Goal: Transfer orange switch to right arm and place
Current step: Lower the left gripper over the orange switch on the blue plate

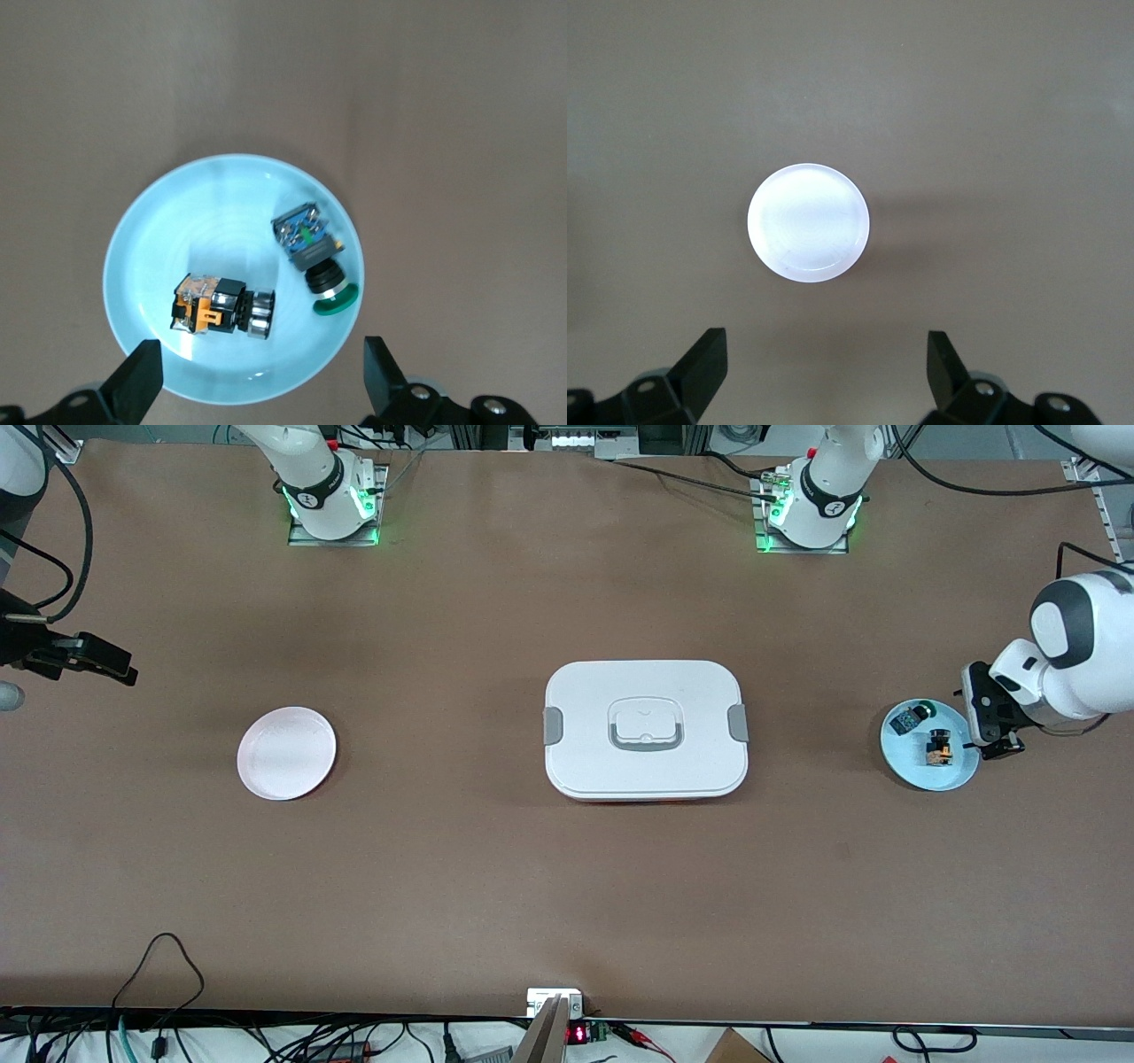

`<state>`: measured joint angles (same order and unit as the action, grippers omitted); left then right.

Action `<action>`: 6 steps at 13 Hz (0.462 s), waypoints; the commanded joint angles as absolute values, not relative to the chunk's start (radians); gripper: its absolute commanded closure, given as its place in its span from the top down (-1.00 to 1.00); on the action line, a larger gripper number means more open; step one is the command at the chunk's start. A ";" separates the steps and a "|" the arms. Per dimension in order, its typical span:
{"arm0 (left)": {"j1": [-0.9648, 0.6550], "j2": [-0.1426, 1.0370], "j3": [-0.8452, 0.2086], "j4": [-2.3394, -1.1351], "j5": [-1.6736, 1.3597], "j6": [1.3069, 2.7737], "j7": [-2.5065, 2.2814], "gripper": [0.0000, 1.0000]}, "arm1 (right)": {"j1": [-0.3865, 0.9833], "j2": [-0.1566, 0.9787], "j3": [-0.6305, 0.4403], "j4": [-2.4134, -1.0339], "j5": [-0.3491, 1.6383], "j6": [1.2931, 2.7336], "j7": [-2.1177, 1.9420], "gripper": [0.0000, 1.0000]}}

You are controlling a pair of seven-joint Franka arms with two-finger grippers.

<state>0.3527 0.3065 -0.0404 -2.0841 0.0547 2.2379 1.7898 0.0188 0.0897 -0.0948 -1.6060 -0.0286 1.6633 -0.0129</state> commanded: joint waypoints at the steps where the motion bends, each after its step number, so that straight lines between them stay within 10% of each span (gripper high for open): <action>1: 0.377 0.377 -0.055 -2.071 0.028 2.322 1.929 1.00 | 0.025 0.100 -0.092 -1.583 -0.011 1.651 -0.014 1.00; 6: 0.377 0.411 -0.086 -2.059 0.028 2.341 1.985 1.00 | 0.043 0.100 -0.092 -1.583 -0.014 1.657 -0.011 1.00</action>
